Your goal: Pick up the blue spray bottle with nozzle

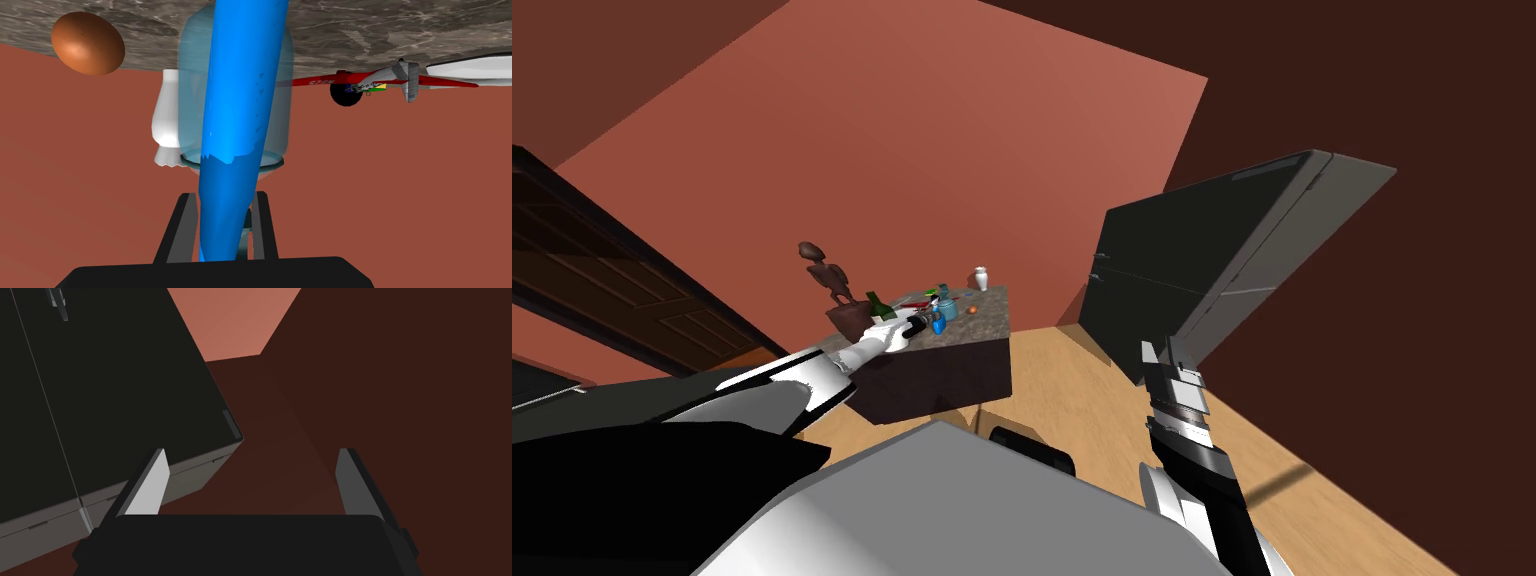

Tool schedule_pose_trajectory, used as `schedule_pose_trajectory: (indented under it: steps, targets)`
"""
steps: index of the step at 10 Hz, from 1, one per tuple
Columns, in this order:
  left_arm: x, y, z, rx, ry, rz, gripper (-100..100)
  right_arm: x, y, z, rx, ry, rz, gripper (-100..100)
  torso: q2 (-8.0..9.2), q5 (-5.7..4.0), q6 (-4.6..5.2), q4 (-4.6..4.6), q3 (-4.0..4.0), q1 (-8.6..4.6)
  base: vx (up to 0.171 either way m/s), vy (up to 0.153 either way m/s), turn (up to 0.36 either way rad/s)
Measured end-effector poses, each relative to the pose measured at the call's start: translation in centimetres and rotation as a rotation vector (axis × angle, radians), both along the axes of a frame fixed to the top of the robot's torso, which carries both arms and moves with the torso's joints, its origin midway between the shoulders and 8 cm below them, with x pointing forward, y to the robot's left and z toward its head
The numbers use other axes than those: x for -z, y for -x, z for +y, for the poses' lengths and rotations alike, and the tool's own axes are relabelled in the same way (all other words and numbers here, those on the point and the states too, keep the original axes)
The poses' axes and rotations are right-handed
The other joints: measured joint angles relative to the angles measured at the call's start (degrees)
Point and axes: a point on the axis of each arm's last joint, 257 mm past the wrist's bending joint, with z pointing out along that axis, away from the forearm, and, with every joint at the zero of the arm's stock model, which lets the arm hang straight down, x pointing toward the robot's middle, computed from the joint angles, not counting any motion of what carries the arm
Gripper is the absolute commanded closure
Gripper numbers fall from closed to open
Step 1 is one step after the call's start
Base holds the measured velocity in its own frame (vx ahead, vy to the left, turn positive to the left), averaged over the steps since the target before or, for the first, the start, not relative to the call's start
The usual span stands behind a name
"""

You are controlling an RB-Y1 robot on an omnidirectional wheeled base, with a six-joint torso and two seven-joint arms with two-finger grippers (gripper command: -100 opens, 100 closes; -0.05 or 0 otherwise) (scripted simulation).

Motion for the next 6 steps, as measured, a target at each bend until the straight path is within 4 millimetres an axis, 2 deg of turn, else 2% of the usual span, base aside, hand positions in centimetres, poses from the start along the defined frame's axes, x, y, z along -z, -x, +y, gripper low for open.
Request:
schedule_pose_trajectory:
  steps: [2,4,6]
  targets:
    - [0.4,0.8,-0.4,0.005,0.008,-0.004,100,0.0,0.0,0.0,0.0,0.0,0.0,0,-0.04,0.28,-0.06,-0.18,-0.1,0.02,0.084,-0.002,0.114]
    - [1.0,1.8,-1.1,0.019,0.013,0.001,100,0.0,0.0,0.0,0.0,0.0,0.0,0,-0.18,0.34,0.11,-0.23,-0.2,0.06,0.048,0.008,-0.008]
    - [1.4,2.6,-1.6,0.027,0.018,-0.002,100,0.0,0.0,0.0,0.0,0.0,0.0,0,-0.3,0.61,0.08,-0.4,-0.34,0.13,0.104,0.017,0.106]
